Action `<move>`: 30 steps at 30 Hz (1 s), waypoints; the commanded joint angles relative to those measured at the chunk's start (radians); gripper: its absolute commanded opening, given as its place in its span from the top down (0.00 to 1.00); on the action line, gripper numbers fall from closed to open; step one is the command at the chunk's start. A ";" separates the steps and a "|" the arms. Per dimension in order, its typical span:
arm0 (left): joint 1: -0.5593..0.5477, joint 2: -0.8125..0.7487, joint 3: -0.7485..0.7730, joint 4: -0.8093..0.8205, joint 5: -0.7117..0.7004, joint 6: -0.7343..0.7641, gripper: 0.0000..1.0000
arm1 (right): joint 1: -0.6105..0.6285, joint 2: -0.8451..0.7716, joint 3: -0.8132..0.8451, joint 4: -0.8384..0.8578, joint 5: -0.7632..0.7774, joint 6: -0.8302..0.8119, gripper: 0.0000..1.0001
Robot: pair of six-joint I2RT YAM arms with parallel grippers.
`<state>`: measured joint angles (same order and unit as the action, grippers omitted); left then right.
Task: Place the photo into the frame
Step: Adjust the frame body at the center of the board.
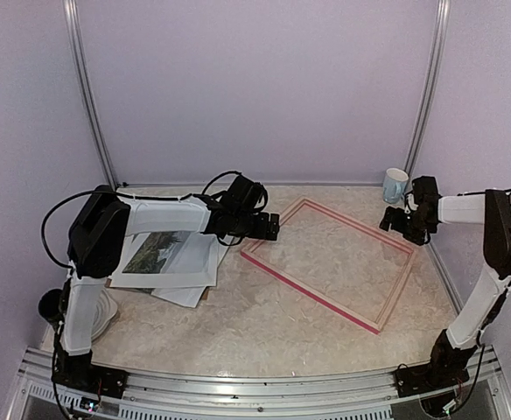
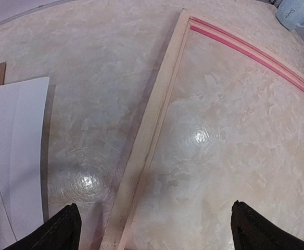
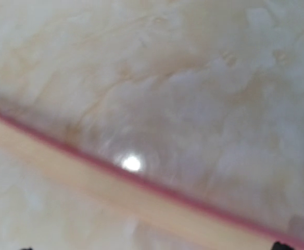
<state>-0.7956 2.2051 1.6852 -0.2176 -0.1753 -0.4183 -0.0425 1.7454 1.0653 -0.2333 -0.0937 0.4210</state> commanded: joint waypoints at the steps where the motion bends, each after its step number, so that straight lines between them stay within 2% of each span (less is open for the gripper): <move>1: 0.012 0.038 0.018 -0.004 0.009 0.030 0.01 | -0.009 -0.119 -0.072 0.022 -0.050 0.045 0.01; 13: 0.016 0.061 0.002 0.011 0.036 0.032 0.01 | -0.007 -0.259 -0.194 0.013 -0.012 0.067 0.01; 21: 0.018 0.066 -0.007 0.007 0.016 0.032 0.01 | -0.007 -0.240 -0.218 0.017 0.014 0.083 0.01; 30: 0.022 0.075 -0.014 0.002 0.031 0.038 0.07 | -0.007 -0.246 -0.273 0.024 0.013 0.103 0.01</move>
<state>-0.7811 2.2532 1.6836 -0.2180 -0.1547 -0.3946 -0.0425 1.5089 0.8413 -0.2211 -0.0898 0.5007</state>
